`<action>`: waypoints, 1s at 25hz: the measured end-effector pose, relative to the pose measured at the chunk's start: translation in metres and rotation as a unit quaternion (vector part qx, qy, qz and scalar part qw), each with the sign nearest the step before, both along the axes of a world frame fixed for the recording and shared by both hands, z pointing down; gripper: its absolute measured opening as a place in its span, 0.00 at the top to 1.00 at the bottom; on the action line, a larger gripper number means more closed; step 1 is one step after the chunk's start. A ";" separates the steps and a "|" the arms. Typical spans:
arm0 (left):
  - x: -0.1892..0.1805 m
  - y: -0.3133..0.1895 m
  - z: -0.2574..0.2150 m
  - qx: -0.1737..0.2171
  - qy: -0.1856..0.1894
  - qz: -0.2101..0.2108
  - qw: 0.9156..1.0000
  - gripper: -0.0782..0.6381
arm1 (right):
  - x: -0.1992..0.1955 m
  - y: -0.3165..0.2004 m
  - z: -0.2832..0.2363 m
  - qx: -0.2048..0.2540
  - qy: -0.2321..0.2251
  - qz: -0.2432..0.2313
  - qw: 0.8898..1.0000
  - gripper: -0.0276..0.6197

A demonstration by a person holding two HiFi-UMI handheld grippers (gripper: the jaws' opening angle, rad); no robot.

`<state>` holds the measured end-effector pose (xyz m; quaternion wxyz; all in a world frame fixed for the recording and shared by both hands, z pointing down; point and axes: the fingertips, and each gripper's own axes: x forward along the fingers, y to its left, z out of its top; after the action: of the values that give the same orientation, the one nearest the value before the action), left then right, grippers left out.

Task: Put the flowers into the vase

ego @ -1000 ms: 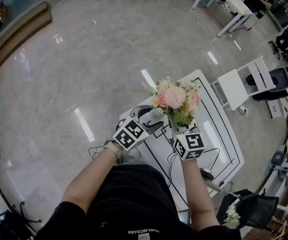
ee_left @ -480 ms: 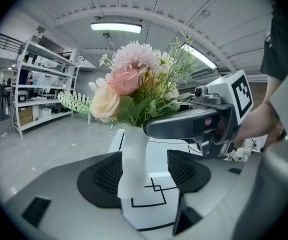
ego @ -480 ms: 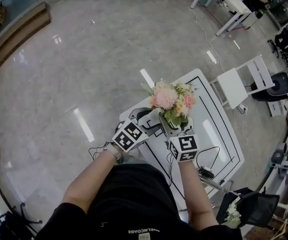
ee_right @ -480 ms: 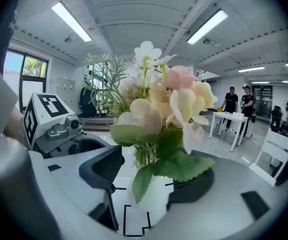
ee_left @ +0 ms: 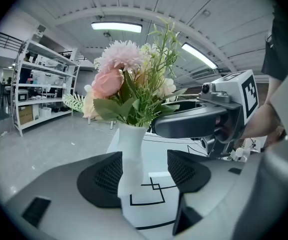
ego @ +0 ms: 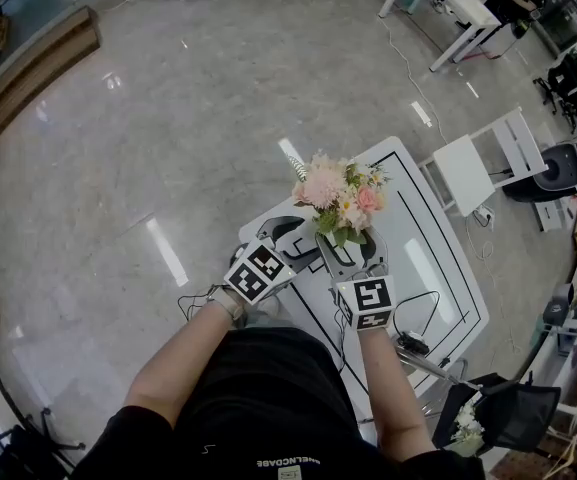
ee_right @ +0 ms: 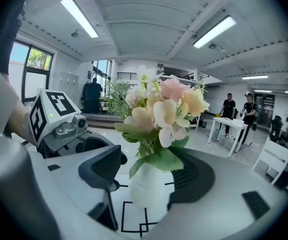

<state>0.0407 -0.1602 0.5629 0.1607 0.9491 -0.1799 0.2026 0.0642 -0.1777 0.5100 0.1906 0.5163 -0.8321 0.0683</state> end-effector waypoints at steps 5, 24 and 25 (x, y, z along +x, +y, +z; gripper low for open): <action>-0.001 0.001 0.000 0.001 0.002 0.000 1.000 0.52 | 0.007 0.007 0.002 -0.007 -0.011 0.014 1.000 0.51; -0.030 0.014 -0.051 0.016 0.057 0.012 0.998 0.52 | 0.021 0.019 -0.026 -0.018 -0.078 0.076 0.994 0.51; -0.032 0.016 -0.057 0.017 0.064 0.013 0.998 0.52 | 0.022 0.022 -0.031 -0.015 -0.085 0.083 0.993 0.51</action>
<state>0.0085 -0.1447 0.5063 0.1532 0.9650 -0.1603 0.1402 0.0865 -0.1559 0.4790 0.1202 0.5729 -0.7986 0.1399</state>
